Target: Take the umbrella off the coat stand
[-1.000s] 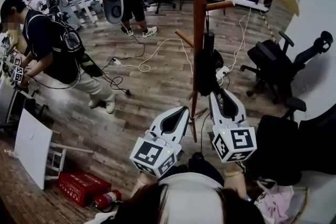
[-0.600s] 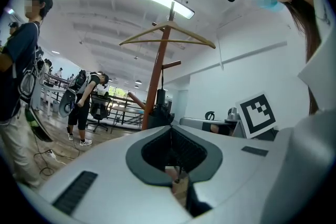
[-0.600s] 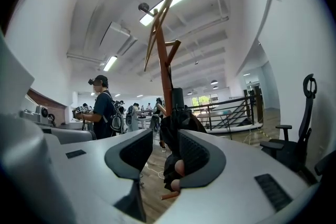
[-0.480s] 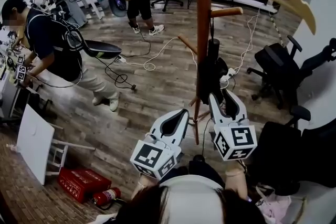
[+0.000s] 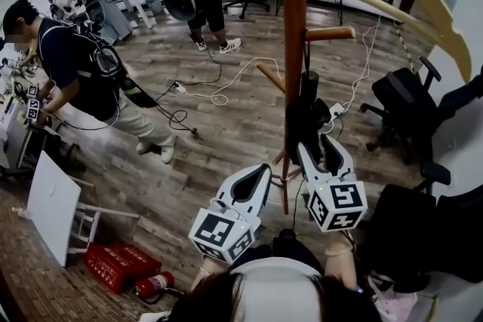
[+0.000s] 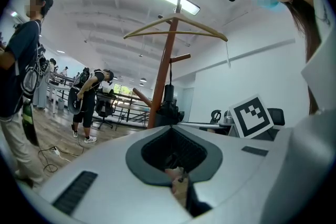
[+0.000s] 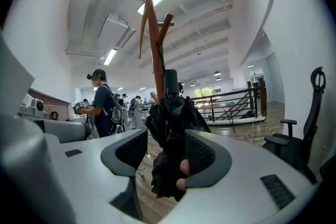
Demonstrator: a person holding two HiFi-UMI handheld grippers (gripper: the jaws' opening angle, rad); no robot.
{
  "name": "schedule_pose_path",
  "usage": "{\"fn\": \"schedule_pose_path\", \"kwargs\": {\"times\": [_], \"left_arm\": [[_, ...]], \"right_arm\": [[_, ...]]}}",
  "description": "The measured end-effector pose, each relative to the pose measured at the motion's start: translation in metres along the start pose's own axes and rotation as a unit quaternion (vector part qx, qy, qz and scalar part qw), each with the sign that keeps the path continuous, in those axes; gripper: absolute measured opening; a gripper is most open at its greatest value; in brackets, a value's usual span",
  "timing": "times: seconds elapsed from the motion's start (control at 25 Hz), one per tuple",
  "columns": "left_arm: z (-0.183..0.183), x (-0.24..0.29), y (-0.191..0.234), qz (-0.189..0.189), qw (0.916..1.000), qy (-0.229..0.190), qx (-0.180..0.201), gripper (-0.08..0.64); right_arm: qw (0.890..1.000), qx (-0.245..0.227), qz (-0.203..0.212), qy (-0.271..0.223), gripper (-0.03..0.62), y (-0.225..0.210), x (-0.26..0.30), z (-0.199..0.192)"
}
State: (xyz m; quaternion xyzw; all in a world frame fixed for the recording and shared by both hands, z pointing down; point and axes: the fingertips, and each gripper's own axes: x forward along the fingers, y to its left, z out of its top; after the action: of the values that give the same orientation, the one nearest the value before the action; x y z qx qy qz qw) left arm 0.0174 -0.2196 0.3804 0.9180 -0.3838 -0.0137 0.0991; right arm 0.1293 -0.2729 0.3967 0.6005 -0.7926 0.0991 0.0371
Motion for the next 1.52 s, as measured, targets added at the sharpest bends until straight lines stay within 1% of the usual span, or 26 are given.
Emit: {"fn": "schedule_pose_path", "kwargs": {"times": [0.4,0.56,0.72,1.08,1.28,1.52], "left_arm": [[-0.004,0.011,0.009,0.011,0.9999,0.011,-0.005,0.009],[-0.007,0.009,0.015,0.018,0.9997,0.014,-0.006,0.009],[-0.010,0.018,0.014,0.025,0.9995,0.019,-0.006,0.009],[-0.009,0.020,0.021,0.043,0.9989,0.017,-0.008,0.009],[-0.009,0.014,0.023,0.050,0.9986,0.016,-0.008,0.009],[-0.006,0.011,0.027,0.062,0.9979,0.011,-0.009,0.009]], "right_arm": [[0.999,0.003,0.015,0.039,0.252,-0.005,0.021,-0.017],[0.999,0.007,0.022,0.046,0.256,0.000,0.028,-0.021],[0.998,0.013,0.031,0.054,0.262,-0.009,0.034,-0.023],[0.997,0.001,0.051,0.065,0.268,-0.005,0.048,-0.026],[0.997,0.004,0.042,0.058,0.267,-0.005,0.050,-0.026],[0.998,-0.006,0.033,0.051,0.238,-0.011,0.053,-0.024]]}}
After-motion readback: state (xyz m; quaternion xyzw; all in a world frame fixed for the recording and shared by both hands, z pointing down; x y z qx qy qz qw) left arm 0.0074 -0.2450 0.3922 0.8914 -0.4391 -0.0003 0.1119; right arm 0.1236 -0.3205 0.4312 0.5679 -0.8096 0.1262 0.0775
